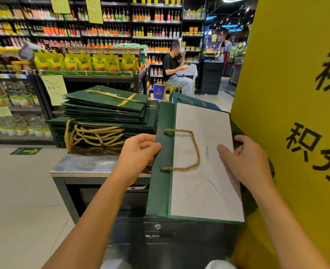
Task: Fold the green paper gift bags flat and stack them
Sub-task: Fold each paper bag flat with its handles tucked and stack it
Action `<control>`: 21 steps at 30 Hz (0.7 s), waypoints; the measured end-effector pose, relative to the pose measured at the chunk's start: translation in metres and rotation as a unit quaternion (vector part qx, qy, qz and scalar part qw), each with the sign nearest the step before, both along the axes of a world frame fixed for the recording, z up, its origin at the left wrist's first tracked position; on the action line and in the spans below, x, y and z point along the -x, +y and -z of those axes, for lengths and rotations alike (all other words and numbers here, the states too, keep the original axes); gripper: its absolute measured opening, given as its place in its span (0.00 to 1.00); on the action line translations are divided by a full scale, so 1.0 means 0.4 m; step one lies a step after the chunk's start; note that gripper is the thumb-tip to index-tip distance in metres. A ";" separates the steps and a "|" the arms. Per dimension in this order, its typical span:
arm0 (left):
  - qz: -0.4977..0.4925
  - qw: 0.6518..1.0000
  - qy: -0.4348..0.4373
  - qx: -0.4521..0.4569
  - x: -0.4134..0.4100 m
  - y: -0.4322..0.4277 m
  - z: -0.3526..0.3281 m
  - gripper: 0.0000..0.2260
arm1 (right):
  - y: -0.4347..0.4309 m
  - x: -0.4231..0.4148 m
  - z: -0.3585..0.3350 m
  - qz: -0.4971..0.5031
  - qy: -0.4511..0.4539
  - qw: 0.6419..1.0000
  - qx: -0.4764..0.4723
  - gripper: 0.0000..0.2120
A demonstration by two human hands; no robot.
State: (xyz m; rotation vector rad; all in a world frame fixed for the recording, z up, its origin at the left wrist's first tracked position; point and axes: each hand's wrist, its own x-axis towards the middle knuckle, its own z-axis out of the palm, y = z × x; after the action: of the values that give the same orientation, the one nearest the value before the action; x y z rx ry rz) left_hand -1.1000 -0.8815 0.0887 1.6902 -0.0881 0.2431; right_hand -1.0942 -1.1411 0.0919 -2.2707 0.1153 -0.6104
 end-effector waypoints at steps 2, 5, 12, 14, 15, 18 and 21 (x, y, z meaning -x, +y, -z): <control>-0.015 1.000 -0.002 0.009 0.005 0.000 -0.003 0.06 | -0.012 0.015 -0.012 0.001 0.033 0.999 -0.009 0.15; -0.040 0.998 0.015 0.048 0.012 -0.006 -0.017 0.06 | -0.018 0.030 -0.024 -0.024 0.042 0.995 -0.083 0.12; -0.006 0.990 0.050 0.133 0.033 -0.007 -0.067 0.09 | -0.014 0.070 -0.102 -0.062 -0.022 0.976 -0.207 0.07; -0.008 0.988 0.007 0.152 0.033 -0.004 -0.097 0.09 | -0.018 0.081 -0.143 -0.078 -0.066 0.969 -0.227 0.08; -0.016 0.989 -0.020 0.143 0.031 -0.002 -0.116 0.08 | -0.022 0.087 -0.165 -0.087 -0.100 0.962 -0.240 0.06; -0.013 0.986 -0.098 0.132 0.039 0.000 -0.178 0.06 | -0.034 0.110 -0.231 -0.126 -0.190 0.936 -0.270 0.04; 0.005 0.979 -0.161 0.126 0.050 0.003 -0.231 0.09 | -0.042 0.119 -0.279 -0.148 -0.251 0.905 -0.311 0.09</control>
State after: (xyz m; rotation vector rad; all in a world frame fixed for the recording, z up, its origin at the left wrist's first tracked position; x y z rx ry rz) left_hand -1.1198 -0.8802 0.1810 1.3877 -0.2939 0.4995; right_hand -1.1418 -1.1579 0.2036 -1.4271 -0.2546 -0.8316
